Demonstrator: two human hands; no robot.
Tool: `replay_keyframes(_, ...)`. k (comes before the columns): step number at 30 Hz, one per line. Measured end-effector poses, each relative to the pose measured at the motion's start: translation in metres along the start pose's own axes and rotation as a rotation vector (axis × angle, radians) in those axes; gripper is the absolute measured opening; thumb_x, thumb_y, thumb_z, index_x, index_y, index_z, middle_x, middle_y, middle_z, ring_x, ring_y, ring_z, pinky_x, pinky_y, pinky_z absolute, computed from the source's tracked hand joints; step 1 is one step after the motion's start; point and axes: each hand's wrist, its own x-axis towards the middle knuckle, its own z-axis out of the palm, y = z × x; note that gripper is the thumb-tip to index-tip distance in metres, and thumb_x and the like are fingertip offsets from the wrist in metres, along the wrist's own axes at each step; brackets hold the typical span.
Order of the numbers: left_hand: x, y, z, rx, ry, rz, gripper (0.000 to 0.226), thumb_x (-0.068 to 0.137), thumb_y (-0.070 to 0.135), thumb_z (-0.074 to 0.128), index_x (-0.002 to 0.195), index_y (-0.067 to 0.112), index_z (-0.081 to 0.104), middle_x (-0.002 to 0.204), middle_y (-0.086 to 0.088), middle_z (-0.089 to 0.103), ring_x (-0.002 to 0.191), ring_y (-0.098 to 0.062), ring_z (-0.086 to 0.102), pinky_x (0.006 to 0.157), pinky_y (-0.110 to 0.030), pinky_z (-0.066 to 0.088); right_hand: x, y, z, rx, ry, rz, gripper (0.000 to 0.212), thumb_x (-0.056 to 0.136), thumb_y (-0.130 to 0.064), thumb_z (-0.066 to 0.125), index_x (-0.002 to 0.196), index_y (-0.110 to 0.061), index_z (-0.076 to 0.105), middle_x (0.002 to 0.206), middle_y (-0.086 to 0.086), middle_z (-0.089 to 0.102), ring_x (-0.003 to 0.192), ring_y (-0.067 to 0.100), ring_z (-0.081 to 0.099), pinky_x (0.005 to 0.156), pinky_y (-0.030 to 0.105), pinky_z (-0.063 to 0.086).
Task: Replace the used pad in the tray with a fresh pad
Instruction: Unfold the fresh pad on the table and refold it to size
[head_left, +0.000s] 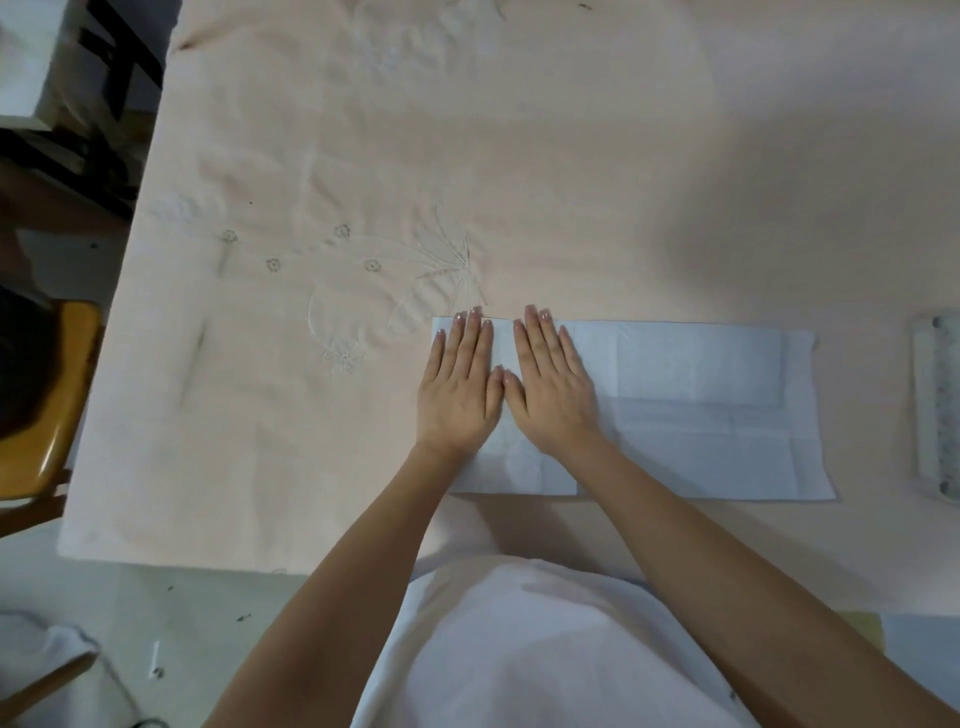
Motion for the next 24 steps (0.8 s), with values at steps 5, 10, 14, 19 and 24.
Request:
replay_keyframes(5,-0.003,-0.002,-0.004,0.007,0.025,-0.247,0.058,0.098,0.032,0.02,0.149,0.003,0.024,0.157,-0.009,0.018,0.147,-0.022,0.011,0.12,-0.041,0.006,0.0,0.002,0.0,0.038,0.02,-0.02,0.062,0.098,-0.035,0.027,0.149,-0.001,0.02,0.158,0.014,0.014,0.147,0.024,0.01,0.118,0.042,0.017)
replay_keyframes(10,-0.027,-0.018,-0.015,0.042,0.062,-0.206,0.057,0.099,0.033,0.023,0.15,0.008,0.024,0.157,-0.01,0.02,0.146,-0.023,0.012,0.12,-0.044,0.007,0.0,0.001,-0.002,0.085,0.043,-0.019,0.061,0.096,-0.032,0.032,0.148,0.0,0.025,0.157,0.015,0.018,0.147,0.025,0.013,0.118,0.043,0.019)
replay_keyframes(14,-0.053,0.013,-0.006,0.088,0.083,0.101,0.053,0.099,0.03,0.031,0.144,0.003,0.035,0.152,-0.015,0.031,0.142,-0.028,0.025,0.117,-0.046,0.018,-0.001,0.001,-0.003,0.086,0.029,-0.025,0.062,0.095,-0.033,0.028,0.148,-0.001,0.023,0.157,0.015,0.017,0.147,0.025,0.013,0.118,0.043,0.017)
replay_keyframes(19,-0.065,0.017,0.014,0.09,0.06,0.074,0.053,0.099,0.029,0.034,0.143,-0.001,0.036,0.152,-0.017,0.03,0.143,-0.029,0.025,0.117,-0.045,0.021,-0.001,0.002,-0.002,0.033,-0.005,-0.031,0.062,0.097,-0.035,0.022,0.15,-0.001,0.017,0.158,0.015,0.012,0.147,0.024,0.008,0.119,0.043,0.014)
replay_keyframes(24,-0.068,0.013,0.011,-0.017,0.123,-0.054,0.052,0.098,0.025,0.031,0.143,-0.002,0.036,0.151,-0.017,0.031,0.143,-0.026,0.025,0.118,-0.044,0.02,0.0,0.003,0.0,0.013,-0.021,-0.021,0.063,0.095,-0.033,0.02,0.15,-0.002,0.015,0.159,0.014,0.01,0.147,0.023,0.006,0.12,0.042,0.011)
